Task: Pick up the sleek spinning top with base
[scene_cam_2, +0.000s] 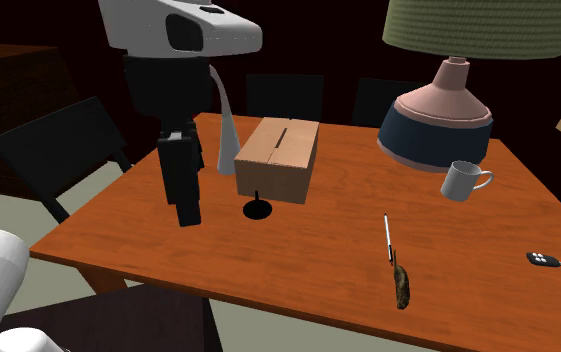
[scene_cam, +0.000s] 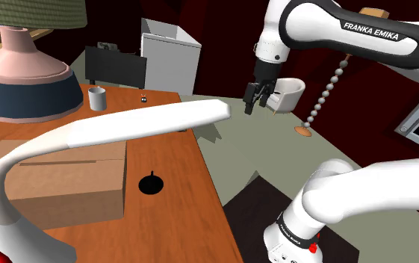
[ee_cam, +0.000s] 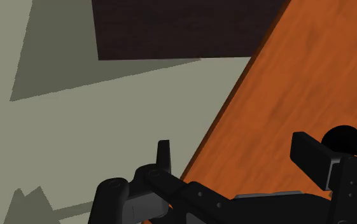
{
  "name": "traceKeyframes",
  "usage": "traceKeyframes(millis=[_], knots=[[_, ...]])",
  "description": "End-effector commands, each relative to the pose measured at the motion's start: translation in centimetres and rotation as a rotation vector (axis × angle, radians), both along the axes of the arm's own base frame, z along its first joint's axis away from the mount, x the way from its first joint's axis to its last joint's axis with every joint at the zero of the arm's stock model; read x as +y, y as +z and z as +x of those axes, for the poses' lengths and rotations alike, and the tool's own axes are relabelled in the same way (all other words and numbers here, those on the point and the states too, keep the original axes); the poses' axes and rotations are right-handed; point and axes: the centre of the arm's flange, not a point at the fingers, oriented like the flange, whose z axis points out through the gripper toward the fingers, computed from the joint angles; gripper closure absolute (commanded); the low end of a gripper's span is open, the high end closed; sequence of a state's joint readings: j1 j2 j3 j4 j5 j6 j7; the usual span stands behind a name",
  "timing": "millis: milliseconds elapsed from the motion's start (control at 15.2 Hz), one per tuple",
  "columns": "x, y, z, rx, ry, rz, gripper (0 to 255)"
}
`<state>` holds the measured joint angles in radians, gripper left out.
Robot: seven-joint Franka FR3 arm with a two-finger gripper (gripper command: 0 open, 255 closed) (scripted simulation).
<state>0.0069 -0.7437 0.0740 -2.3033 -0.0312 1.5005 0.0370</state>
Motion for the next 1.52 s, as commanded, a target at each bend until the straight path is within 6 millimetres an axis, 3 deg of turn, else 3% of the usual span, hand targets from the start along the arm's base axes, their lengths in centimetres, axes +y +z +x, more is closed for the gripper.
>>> traceKeyframes(millis=[0,1452], knots=[[0.0,0.0,0.0,0.000,0.000,0.000,0],[23.5,-16.6,11.5,0.082,0.028,-0.113,0]])
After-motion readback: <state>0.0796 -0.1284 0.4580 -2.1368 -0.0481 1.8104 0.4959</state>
